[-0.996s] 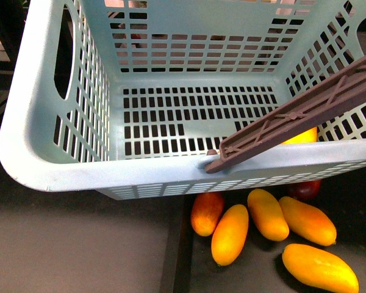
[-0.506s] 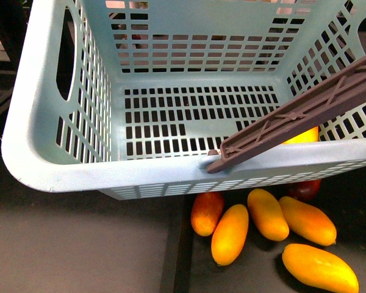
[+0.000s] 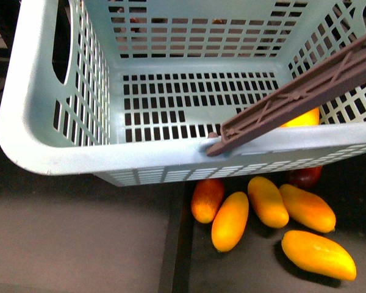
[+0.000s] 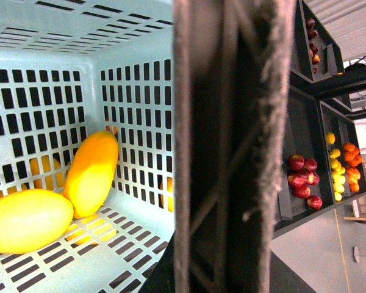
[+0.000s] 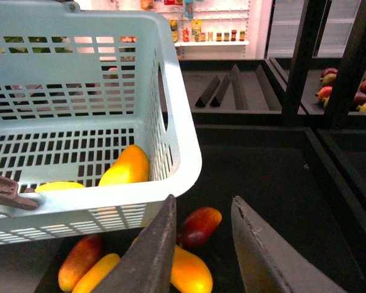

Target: Pick lemon and mango into basket

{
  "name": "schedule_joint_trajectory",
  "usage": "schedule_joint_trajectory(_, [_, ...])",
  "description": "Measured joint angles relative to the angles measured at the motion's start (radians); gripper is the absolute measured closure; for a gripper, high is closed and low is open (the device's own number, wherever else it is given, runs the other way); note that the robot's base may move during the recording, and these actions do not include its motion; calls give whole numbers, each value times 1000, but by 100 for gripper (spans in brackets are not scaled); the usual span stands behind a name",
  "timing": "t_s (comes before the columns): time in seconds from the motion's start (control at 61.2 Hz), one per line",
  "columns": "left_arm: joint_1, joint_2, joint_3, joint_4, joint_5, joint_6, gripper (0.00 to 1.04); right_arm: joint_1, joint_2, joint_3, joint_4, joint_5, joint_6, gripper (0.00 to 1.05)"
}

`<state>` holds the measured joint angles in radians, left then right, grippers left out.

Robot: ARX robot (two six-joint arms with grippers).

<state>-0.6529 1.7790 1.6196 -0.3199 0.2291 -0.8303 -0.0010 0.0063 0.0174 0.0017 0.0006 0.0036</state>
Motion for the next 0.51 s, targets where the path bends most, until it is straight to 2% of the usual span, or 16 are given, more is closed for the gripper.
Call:
schedule_joint_trajectory(0.065, [0,0,0,0,0,0,100,0,0,0,0,0,0,52])
schedule_joint_trajectory(0.098, [-5,0,-2,6,-31,7,100,0,0,0,0,0,0,47])
schedule_joint_trajectory(0.212, [-51,7,-72,174,-401,9,100,0,-1,0,0,-1,0,27])
schedule_joint_trajectory(0.261, [-56,14,-98,232,-494,26,100,0,-1,0,0,-4,0,20])
schedule_joint_trajectory(0.343, [-12,16,-126,296,-532,47,100,0,-1,0,0,0,0,8])
schedule_joint_trajectory(0.506, [107,42,-186,378,-536,-87,100,0,-1,0,0,0,0,9])
